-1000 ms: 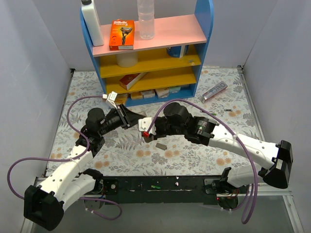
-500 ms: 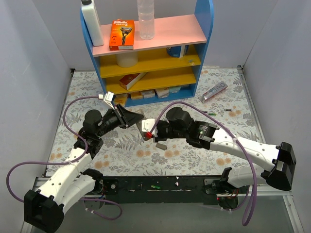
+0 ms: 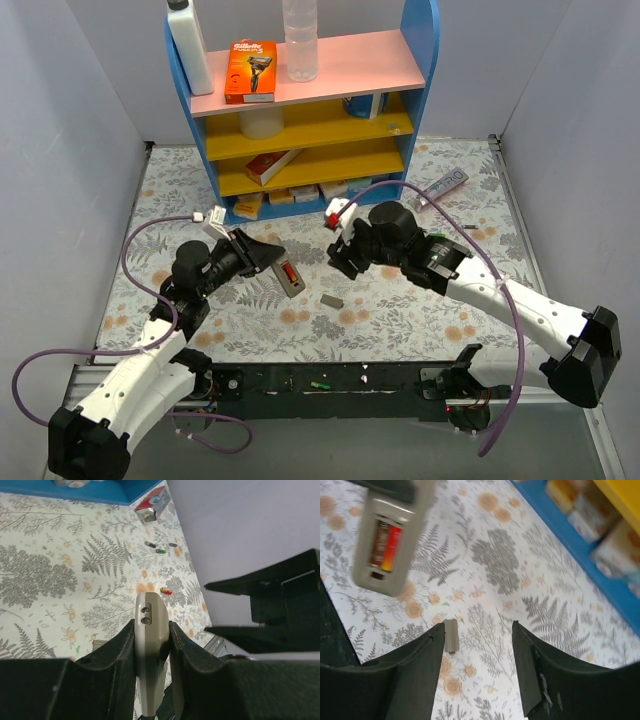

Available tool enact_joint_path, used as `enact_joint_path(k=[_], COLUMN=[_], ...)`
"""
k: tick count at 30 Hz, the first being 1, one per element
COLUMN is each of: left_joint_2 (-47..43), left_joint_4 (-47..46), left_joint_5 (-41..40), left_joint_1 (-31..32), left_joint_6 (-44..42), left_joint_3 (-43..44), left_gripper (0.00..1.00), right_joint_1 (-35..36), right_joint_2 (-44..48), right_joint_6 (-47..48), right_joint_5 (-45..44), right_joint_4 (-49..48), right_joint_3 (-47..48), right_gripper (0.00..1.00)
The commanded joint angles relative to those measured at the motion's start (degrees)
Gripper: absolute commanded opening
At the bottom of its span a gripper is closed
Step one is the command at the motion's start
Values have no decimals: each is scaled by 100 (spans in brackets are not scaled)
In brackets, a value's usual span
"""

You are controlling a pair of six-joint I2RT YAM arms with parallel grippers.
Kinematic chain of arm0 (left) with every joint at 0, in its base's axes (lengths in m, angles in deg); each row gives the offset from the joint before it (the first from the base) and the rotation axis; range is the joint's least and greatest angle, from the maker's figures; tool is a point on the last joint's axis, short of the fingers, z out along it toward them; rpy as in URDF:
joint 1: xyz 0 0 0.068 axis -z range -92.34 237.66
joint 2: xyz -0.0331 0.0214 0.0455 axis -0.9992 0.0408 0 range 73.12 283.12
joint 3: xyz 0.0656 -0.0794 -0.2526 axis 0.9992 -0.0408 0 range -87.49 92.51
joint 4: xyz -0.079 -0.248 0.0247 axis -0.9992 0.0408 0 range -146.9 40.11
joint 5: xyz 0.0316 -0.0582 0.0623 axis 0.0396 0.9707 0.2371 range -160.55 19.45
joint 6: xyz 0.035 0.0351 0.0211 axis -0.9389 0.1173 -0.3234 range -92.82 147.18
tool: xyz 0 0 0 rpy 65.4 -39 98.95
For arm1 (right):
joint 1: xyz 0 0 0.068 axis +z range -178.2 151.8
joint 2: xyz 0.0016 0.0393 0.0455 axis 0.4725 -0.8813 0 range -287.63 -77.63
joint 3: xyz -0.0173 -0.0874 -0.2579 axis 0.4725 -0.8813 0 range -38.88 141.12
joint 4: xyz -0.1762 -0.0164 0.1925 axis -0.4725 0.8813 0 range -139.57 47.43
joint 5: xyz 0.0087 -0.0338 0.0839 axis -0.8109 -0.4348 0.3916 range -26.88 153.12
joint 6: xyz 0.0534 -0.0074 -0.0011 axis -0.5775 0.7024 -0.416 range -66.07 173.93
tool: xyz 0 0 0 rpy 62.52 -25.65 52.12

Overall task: Load the batteries into the remote control
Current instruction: Load the battery into the remote control, then pick up the battery from the center of the board.

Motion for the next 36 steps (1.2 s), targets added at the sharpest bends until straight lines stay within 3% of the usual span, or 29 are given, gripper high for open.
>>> enact_joint_path(k=[1,11,16,25,36], left_joint_2=[-128,-164,-278,-568,-717], left_joint_4=[23,-337,-478,-487,-399], left_joint_5=[-216,21,162,206,153], left_joint_1=[-20,-20,-20,-29,-20], left_joint_6=[-102,-120,161,469,460], left_joint_3=[-105,-404,-597,-817,-826], left_gripper=[0,0,0,0,0], right_joint_1=[-894,-2952,-4200,-4843,-4905], right_joint_2=[25,-415,-547,-1109,-1760], right_joint_6=[-975,-1836,-2031,-1909,-1680], right_joint_5=[-553,-1178,-451,-150,176], right_joint_4=[888,2375,2174,1488,1259], right_joint_3=[208,-371,-880,-1040,-820], right_gripper=[64,64,64,64,65])
